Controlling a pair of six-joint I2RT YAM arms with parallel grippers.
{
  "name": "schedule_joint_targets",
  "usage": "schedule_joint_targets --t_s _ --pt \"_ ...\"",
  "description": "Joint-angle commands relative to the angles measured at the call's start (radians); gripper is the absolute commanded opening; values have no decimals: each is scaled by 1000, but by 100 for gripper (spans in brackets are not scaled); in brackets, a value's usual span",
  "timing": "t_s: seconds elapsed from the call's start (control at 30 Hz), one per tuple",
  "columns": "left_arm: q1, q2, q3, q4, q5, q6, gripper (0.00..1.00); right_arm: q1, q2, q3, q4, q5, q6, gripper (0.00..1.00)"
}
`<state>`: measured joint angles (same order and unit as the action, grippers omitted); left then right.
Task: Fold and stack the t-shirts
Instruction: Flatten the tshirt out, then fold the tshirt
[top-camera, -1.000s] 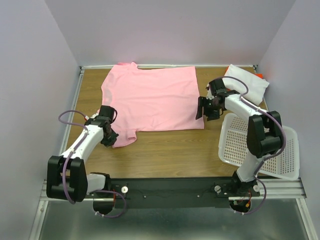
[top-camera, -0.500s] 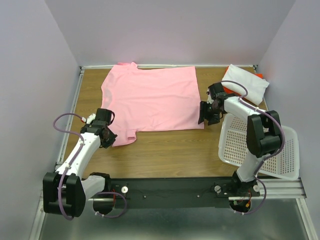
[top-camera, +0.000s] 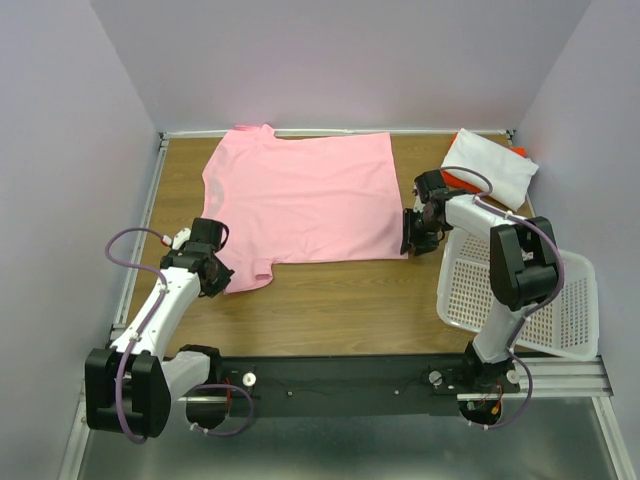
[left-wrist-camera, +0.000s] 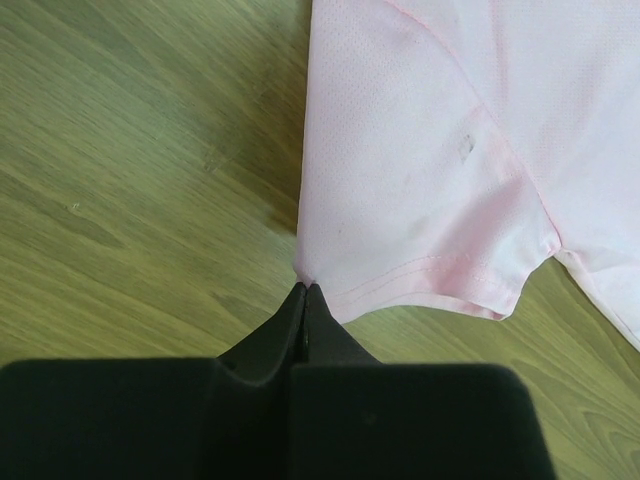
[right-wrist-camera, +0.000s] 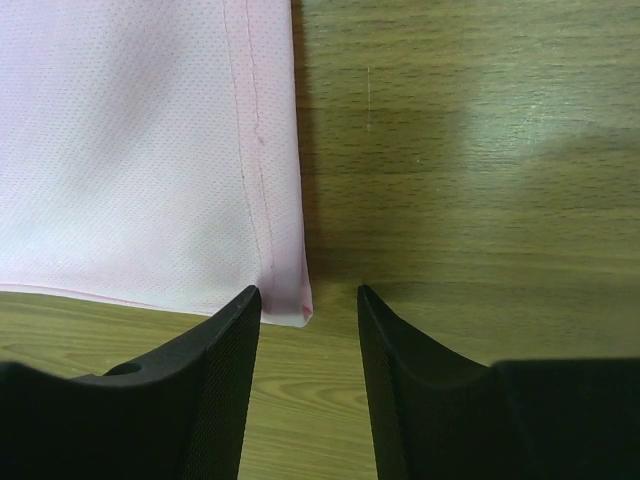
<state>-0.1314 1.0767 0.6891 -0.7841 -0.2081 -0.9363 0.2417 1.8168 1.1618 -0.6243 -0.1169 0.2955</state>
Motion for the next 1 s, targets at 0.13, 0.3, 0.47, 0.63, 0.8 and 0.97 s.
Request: schedule_joint_targets --t_s 0.13,0.3,0.47,0.63,0.8,0.97 --pt "-1 -29 -14 2 -8 -4 0 -4 16 -33 3 -4 8 49" --pt "-1 -38 -16 0 -10 -6 0 -4 -2 -62 -2 -23 8 45" --pt "-1 -52 -17 -6 -16 -10 0 -4 -8 -83 -5 -38 2 42" --pt "-1 -58 -19 -6 -17 -10 0 -4 -5 -79 -17 -56 -1 41" --pt "-1 -63 -19 -6 -19 -13 0 -2 -11 -83 -35 -63 -4 38" --pt "1 -63 -22 2 -19 -12 0 -2 1 -86 -43 -76 -10 27"
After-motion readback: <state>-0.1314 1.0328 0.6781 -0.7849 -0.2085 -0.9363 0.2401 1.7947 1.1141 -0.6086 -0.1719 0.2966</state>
